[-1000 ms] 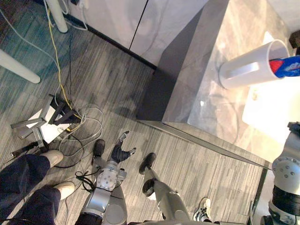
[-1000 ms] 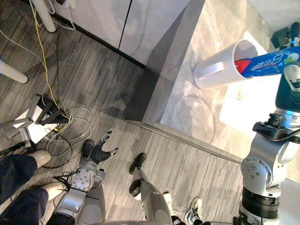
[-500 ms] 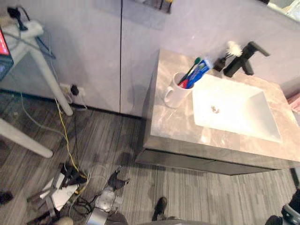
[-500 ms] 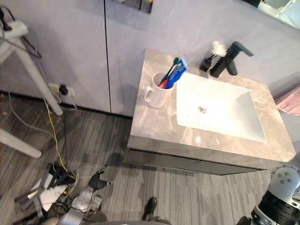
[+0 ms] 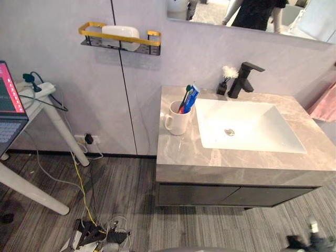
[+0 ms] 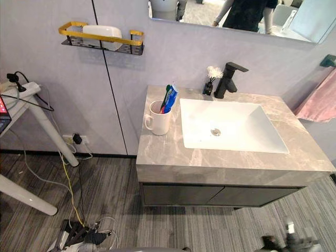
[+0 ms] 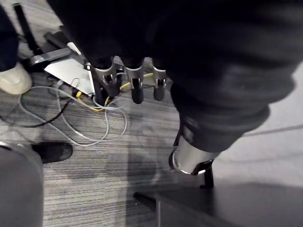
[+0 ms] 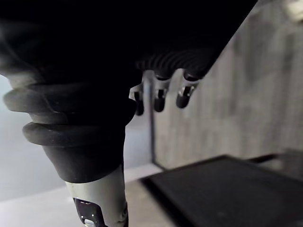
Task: Organize washtable
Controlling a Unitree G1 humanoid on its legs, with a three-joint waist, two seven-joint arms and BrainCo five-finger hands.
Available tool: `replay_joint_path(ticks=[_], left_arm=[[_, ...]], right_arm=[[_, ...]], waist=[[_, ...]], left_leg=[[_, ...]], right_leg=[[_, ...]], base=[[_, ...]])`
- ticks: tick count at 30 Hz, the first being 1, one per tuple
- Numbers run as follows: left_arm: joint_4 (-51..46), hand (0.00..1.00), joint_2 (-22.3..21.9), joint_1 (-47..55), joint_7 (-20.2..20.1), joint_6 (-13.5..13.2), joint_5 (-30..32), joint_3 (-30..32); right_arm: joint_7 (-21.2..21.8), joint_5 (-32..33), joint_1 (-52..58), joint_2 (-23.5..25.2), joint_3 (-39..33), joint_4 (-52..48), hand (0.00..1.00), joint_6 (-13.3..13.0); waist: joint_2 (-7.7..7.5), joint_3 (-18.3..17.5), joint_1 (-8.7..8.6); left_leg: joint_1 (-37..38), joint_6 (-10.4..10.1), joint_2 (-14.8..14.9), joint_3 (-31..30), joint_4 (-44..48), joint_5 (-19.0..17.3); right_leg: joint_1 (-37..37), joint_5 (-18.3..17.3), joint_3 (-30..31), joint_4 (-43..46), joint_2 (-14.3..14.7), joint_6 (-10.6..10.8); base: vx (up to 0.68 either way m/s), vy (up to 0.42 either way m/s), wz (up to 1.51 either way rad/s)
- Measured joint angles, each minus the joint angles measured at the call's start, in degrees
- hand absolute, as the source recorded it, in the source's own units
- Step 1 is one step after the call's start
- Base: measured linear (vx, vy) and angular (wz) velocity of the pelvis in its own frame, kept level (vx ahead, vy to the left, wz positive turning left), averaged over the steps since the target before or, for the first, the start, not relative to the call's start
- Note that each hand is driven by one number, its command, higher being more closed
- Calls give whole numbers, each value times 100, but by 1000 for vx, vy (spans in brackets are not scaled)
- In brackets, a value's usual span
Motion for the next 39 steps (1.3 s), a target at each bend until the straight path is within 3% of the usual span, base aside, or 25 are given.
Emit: replay_joint_path(ticks=[3,5,6,8,11,12,15,21,24,27,32,39], left_arm=[[136,0,-133,-47,29,6,-521,428],[153,0,-213,-45,140,5,-736,621],[148,100,-227,-54,204,5,-776,671],[57,100,-233,-99,286,4,-841,670],[-483,100,-224,-185,404,-13,-1064,667],[-1061,100,-221,-234,474,-76,-1315,645],[-2313,100,-179,-293,647,-338,-1689,599],[-5203,100,-355,-263,1068,-584,-1666,305],[-6828,100,-468,-187,1231,-727,-1491,-262],[-7798,100,-456,-149,1217,-856,-1323,-857],[-8833,100,-300,-160,485,-1084,-1588,-2273],[-8875,100,42,-401,-605,-1047,-3206,-3484]], right_arm=[[474,346,-29,58,-47,1753,0,418],[716,327,-67,61,-48,2777,0,861],[785,305,-65,62,-2,3126,0,1056],[884,-6,-61,62,48,3275,0,1220],[1005,-379,-61,40,393,3201,0,1170],[1047,-604,-102,14,661,3143,0,1128],[1125,-1009,-271,-31,1239,2982,0,1076],[1115,-1550,-330,-124,2163,2957,0,874],[1123,-1721,-341,-176,2298,2933,0,869],[1129,-1753,-342,-214,2440,2934,0,868],[1154,-1936,-332,-228,2490,2874,0,870],[1385,-1936,-213,-321,2472,2782,0,885]], waist=[[50,2,61],[160,-26,60],[216,-26,68],[285,-57,69],[312,-42,130],[281,-24,227],[244,23,201],[177,92,231],[224,154,236],[226,154,225],[245,152,206],[353,117,195]], left_leg=[[74,-3,-47,-40,-151,19],[115,2,-85,-196,-299,87],[114,11,-113,-332,-343,111],[124,33,-160,-538,-401,198],[130,59,-199,-678,-395,226],[156,61,-213,-694,-392,227],[191,62,-245,-753,-350,227],[46,91,-256,-798,-30,107],[9,113,-246,-809,60,32],[4,117,-245,-806,101,18],[13,116,-244,-776,127,18],[40,110,-217,-581,127,4]], right_leg=[[64,-43,-109,3,-48,33],[152,-107,-291,3,-79,48],[211,-128,-428,15,-107,37],[334,-202,-684,60,-169,87],[466,-234,-885,70,-212,114],[530,-259,-938,69,-224,108],[648,-289,-1115,70,-252,94],[745,-466,-1288,261,-317,183],[775,-545,-1341,371,-335,182],[774,-547,-1345,398,-340,181],[756,-547,-1312,435,-345,180],[626,-542,-1031,455,-336,176]], base=[[7,7,17],[77,15,42],[121,24,57],[128,26,62],[103,18,40],[84,10,23],[85,9,27],[9,-3,21],[-68,-20,7],[-14,-3,2],[-4,-5,-2],[-10,-8,-15]])
